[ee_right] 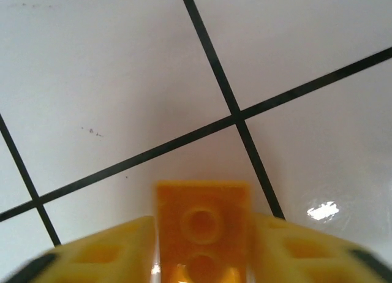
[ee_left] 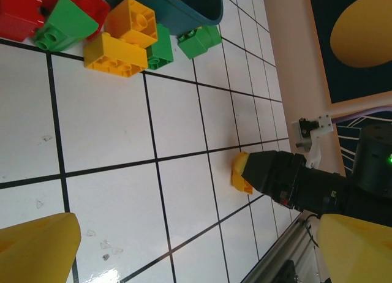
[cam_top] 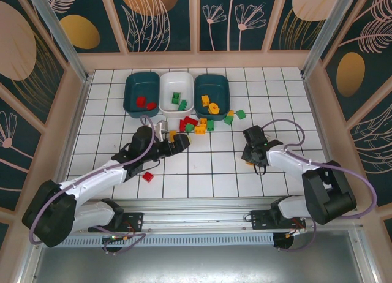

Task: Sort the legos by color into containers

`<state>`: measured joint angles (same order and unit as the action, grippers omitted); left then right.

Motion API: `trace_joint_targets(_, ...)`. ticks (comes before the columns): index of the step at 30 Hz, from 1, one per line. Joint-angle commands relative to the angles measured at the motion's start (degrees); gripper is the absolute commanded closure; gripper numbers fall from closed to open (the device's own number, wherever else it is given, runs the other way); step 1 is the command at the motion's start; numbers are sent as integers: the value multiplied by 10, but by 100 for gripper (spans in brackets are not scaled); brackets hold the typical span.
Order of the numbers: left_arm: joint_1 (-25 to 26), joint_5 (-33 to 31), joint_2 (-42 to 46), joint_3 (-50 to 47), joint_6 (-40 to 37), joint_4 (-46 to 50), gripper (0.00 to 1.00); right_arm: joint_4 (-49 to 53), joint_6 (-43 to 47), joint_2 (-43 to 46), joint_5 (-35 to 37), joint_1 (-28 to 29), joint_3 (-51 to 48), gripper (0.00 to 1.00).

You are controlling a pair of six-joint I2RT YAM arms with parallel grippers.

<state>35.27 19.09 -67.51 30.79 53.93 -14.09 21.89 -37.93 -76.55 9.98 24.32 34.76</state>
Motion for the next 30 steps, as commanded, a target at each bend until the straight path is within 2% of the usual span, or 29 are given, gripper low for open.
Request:
trace_joint_targets(1,1,-24,22,7,-23,28,2,-19,-6,22,-7,4,1,73)
trace_joint_targets(3,1,-59,37,12,-14,58,1,-18,6,25,3,12,24,80)
trace_joint_targets(8,-18,-207,149,-12,24,118,1,-35,52,-6,27,45,137,83)
trace_joint_targets(14,-71,-285,228,-19,23,245,2,-112,134,-151,19,59,310,83)
trace_joint_targets(19,-71,-264,262,-54,32,275,2,-133,180,-300,3,58,453,82)
trace_joint_targets(25,-71,-251,290,-54,22,310,1,-83,202,-426,-12,54,596,78)
trace_joint_targets(26,-71,-251,293,-51,19,315,2,-74,202,-434,-10,55,607,74)
trace_joint_targets(28,-71,-247,294,-44,13,314,2,-69,202,-436,-7,54,611,60)
trace_joint_targets(30,-71,-243,287,-37,10,307,2,-67,203,-429,-10,53,610,54)
